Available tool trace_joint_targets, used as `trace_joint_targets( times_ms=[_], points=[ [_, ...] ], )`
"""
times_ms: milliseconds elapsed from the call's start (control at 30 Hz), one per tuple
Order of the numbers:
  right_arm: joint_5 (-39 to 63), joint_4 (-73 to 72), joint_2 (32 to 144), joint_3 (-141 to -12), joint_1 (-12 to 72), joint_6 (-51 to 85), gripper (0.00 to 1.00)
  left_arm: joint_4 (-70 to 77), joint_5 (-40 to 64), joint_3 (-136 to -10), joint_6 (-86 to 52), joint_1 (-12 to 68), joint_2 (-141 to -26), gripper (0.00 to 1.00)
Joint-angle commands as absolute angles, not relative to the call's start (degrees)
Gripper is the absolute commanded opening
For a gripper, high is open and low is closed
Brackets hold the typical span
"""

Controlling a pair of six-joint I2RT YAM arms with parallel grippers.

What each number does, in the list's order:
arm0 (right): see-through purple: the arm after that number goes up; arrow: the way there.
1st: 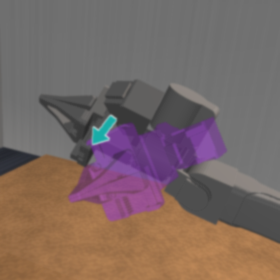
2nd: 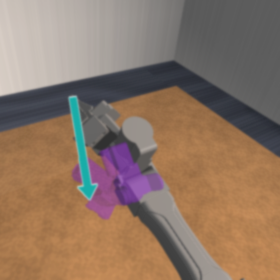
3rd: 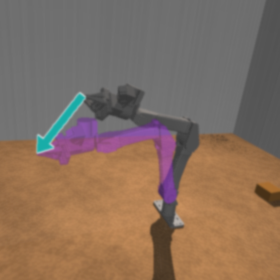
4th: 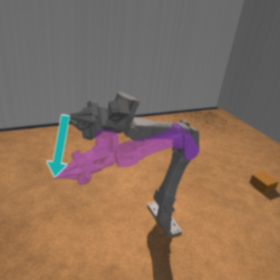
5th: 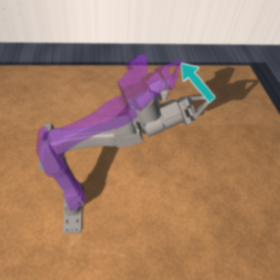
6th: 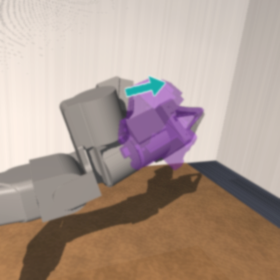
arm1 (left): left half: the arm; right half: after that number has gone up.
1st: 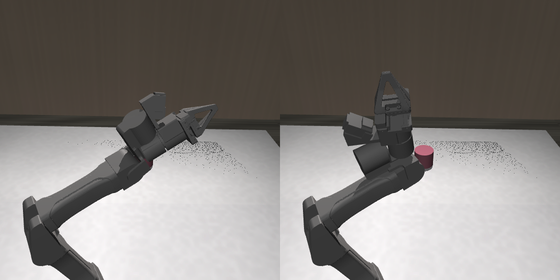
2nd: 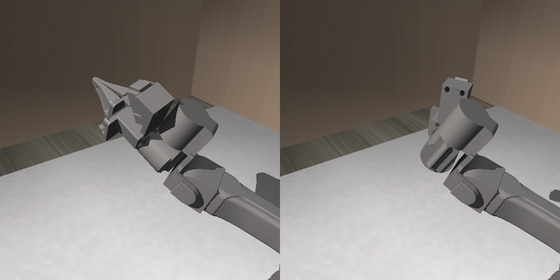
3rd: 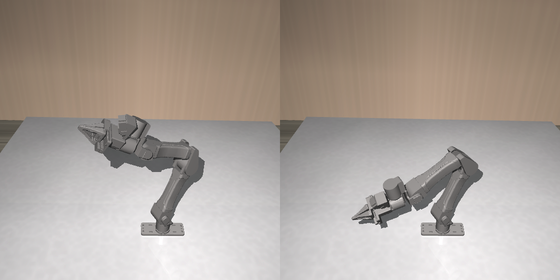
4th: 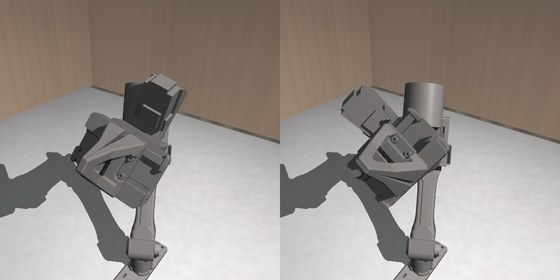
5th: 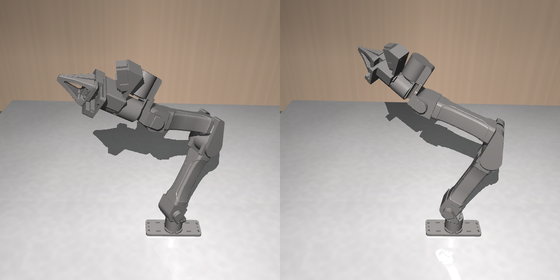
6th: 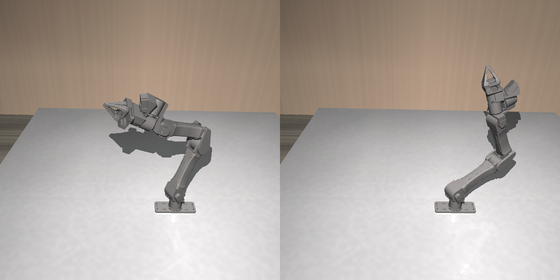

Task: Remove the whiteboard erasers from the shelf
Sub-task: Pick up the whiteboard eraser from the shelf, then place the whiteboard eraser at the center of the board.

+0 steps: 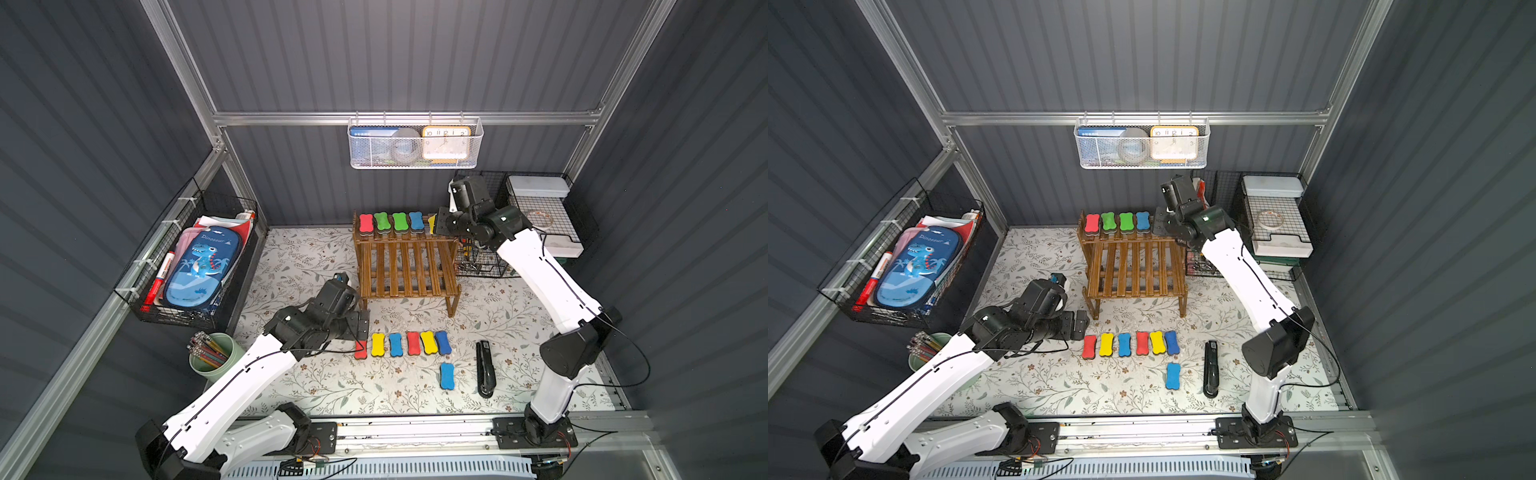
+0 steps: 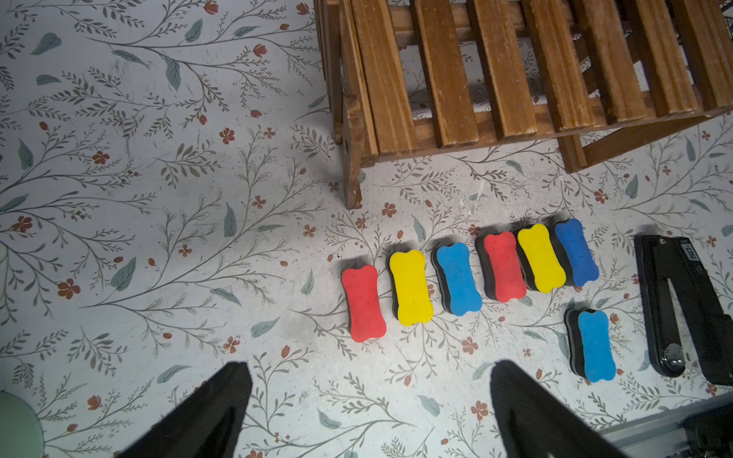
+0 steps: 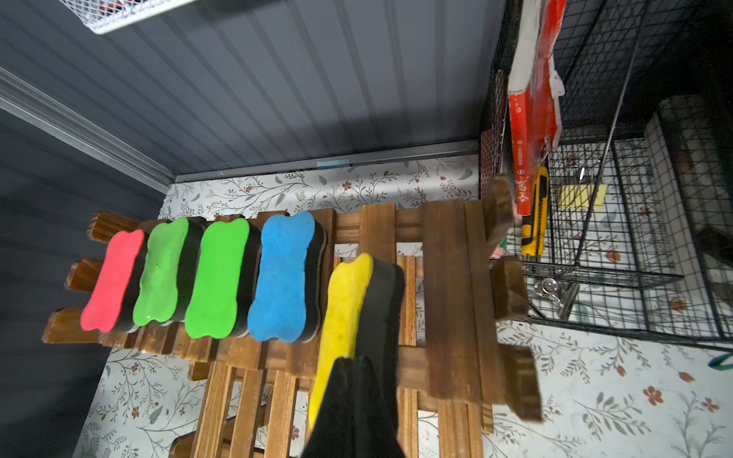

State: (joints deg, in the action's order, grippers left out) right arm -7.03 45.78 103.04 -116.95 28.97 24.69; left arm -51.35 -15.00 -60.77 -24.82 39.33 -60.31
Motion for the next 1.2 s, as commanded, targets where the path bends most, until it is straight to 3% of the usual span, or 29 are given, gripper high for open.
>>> trace_joint_targets(
  times_ms=[0,400,767,967,1167],
  points=[
    [-5.5,40.3,99.7,-115.3,28.8,25.8,0.0,-52.5,-15.5,-61.5,-25.0,39.0,-59.9,0.99],
    [-2.5,24.4,77.1,-84.5,32.0,37.4,0.0,-52.7,-16.2,-61.4,-25.1,39.0,-58.7,0.99],
    [-7.0,22.5,51.6,-48.6,48.2,56.6,0.0,-53.5,-16.9,-63.1,-24.4,39.0,-57.1,0.99],
    [-8.8,16.9,46.8,-32.3,57.0,70.0,0.0,-54.4,-17.1,-64.2,-23.6,39.0,-57.7,0.99],
    [-9.2,14.3,49.2,-29.6,59.0,74.2,0.0,-54.9,-17.0,-64.1,-23.7,39.0,-57.1,0.99]
  ],
)
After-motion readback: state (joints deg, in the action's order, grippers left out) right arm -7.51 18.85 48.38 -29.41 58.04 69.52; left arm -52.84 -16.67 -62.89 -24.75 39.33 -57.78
